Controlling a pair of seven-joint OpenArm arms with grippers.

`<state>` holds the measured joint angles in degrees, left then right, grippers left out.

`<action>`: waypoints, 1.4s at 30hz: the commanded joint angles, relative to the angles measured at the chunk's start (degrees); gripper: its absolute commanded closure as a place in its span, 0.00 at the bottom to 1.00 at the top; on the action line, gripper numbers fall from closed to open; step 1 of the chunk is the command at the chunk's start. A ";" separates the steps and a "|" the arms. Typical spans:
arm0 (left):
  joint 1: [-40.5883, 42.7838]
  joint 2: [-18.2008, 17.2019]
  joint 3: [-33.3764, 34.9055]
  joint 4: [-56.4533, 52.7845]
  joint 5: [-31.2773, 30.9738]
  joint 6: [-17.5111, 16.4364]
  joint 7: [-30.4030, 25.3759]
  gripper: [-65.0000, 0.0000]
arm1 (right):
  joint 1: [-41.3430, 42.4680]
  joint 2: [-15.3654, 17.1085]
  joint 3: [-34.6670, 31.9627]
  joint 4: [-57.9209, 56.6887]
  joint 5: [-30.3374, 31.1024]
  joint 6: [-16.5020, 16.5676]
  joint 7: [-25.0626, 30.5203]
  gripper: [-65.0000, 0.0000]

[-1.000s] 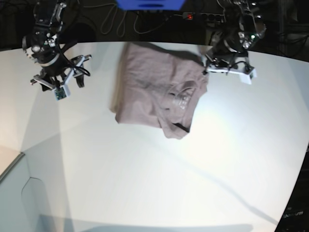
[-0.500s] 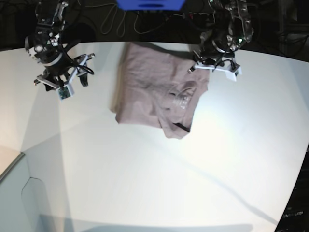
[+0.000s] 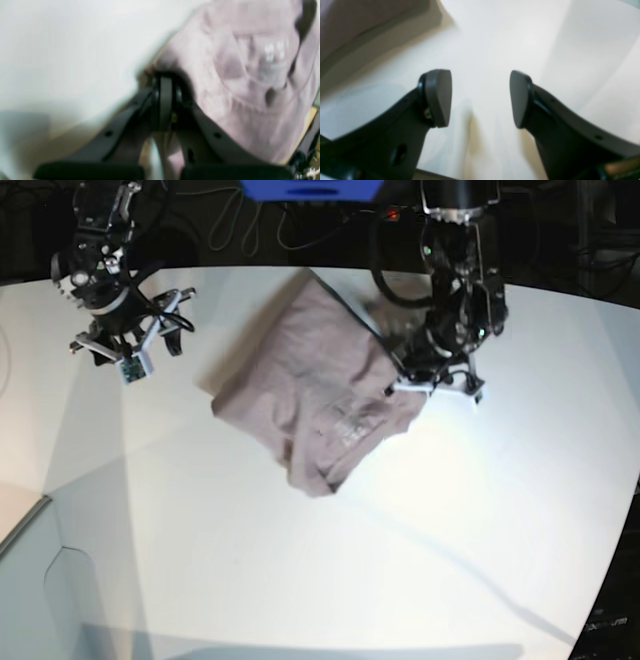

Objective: Layout the t-shirt on the table in an organized manner, then fold the t-shirt properly
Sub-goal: 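Drag the stack with the left gripper to square it on the table, then push the stack side with the right gripper to align it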

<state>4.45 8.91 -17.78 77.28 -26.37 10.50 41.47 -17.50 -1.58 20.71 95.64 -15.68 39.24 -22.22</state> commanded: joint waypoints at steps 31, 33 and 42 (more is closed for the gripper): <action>-16.18 0.09 0.24 -9.19 0.57 1.15 -2.66 1.00 | 5.50 0.84 -0.27 -3.55 0.52 0.76 0.99 0.44; -14.51 0.09 0.24 -4.88 0.57 1.15 -2.04 1.00 | 6.73 0.84 -0.27 -4.69 0.52 0.76 0.99 0.48; -8.01 0.09 0.24 1.89 0.74 1.15 1.38 1.00 | 12.09 0.84 -0.27 -9.17 0.52 0.76 0.99 0.72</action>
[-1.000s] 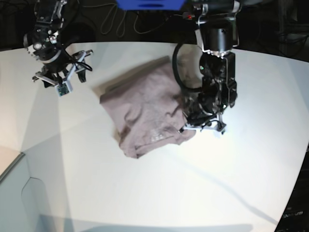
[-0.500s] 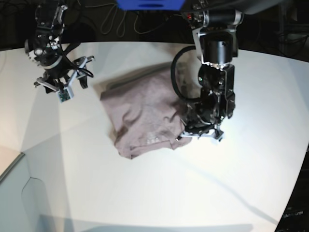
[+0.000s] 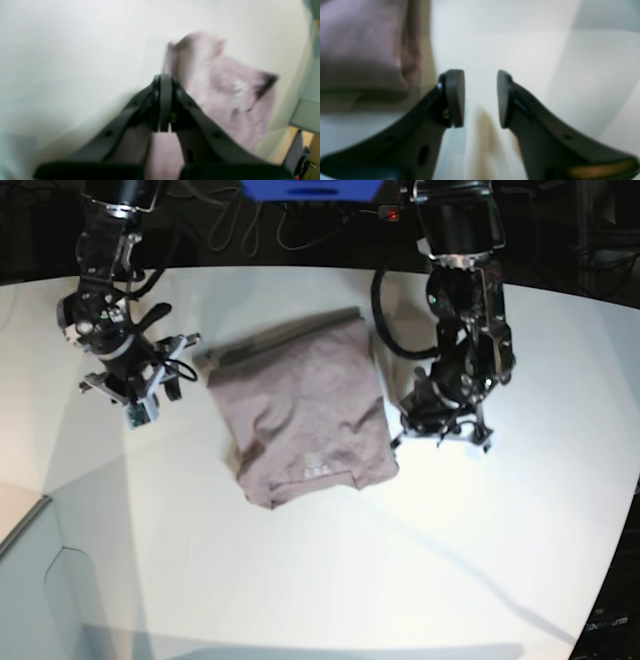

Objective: Layout the t-shirt on the table in an organized manner, then fold the t-shirt properly

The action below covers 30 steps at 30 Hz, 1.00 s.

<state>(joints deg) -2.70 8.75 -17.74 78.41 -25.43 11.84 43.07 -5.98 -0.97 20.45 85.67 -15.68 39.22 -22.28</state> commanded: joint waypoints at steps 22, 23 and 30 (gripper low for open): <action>-2.09 0.25 0.29 -4.87 -0.20 -0.28 -0.04 1.00 | -0.48 0.23 -13.63 -6.24 0.61 0.78 1.49 0.82; -2.00 0.25 0.11 -4.70 -0.20 -0.28 0.23 1.00 | -1.01 0.40 -13.63 -5.54 0.61 0.78 1.49 0.82; 1.34 -1.06 0.11 3.83 -0.37 -0.28 1.11 1.00 | -4.18 1.37 -12.05 1.85 0.43 0.78 1.40 0.82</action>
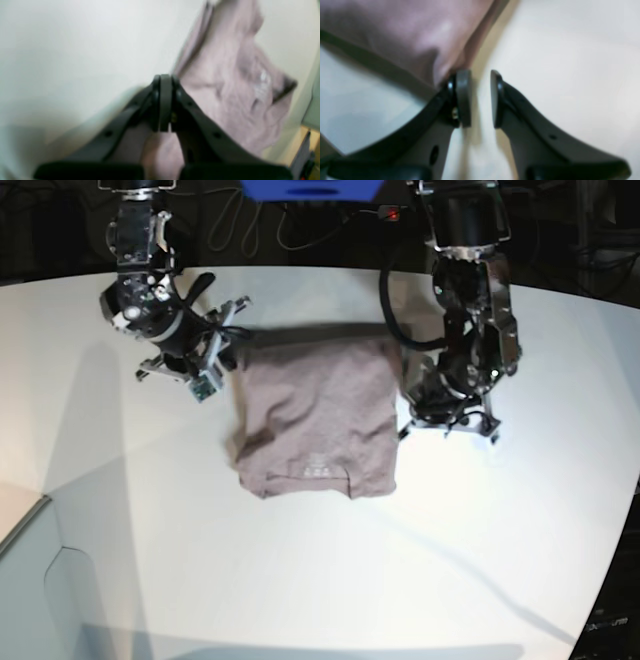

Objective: Layout the t-shirt on the table in an organized manner, then fold the t-shirt properly

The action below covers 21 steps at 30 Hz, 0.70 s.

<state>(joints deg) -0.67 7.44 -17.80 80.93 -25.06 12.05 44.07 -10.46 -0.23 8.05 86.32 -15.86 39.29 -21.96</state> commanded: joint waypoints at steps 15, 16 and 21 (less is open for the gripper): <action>16.53 -4.23 0.35 28.48 -0.74 -0.58 10.39 1.00 | -6.90 -0.25 17.66 7.79 0.78 0.71 0.64 1.00; 18.12 -4.23 0.35 28.83 -0.74 -0.58 10.39 1.00 | -7.61 -0.52 18.89 8.14 0.78 0.71 0.64 1.00; 24.10 -4.06 0.62 28.48 -0.66 -0.67 10.39 1.00 | -11.48 -2.01 22.32 9.46 0.87 0.71 0.64 1.00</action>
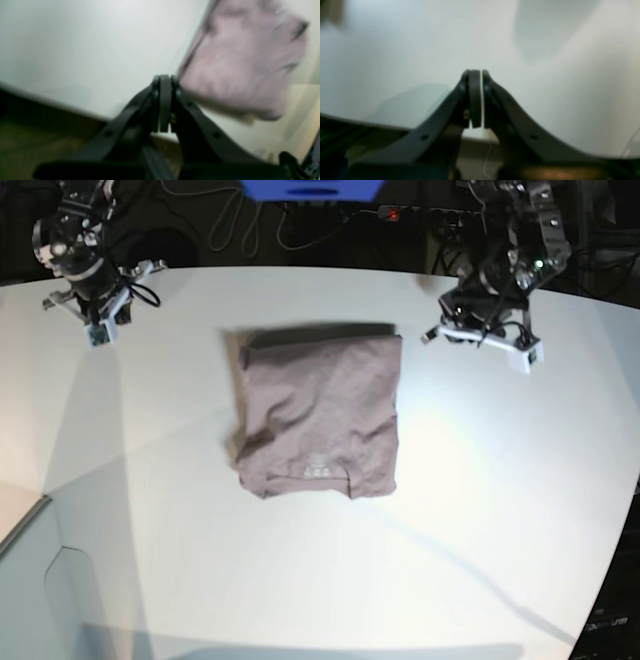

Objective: Layout the t-shirt on the table in an organized manner, then fold the t-shirt properly

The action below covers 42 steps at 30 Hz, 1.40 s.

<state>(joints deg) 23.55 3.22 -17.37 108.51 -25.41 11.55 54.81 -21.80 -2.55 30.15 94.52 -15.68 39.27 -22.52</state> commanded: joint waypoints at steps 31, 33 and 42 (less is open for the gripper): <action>-1.44 -5.47 13.19 -62.05 12.09 -0.34 -33.66 1.00 | -3.56 1.54 0.40 -37.33 0.52 0.73 6.92 1.00; -3.64 -6.08 14.86 -68.29 12.09 -0.43 -37.80 1.00 | -3.56 1.54 0.40 -40.85 0.52 0.73 10.70 1.00; -15.68 -6.61 20.13 -96.33 12.09 -0.43 -55.29 1.00 | -0.84 2.94 0.40 -58.70 0.43 0.73 23.71 1.00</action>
<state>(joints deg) 7.31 -3.03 2.72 11.81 -13.30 10.72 -0.21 -21.71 0.14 30.57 35.29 -15.16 39.20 1.61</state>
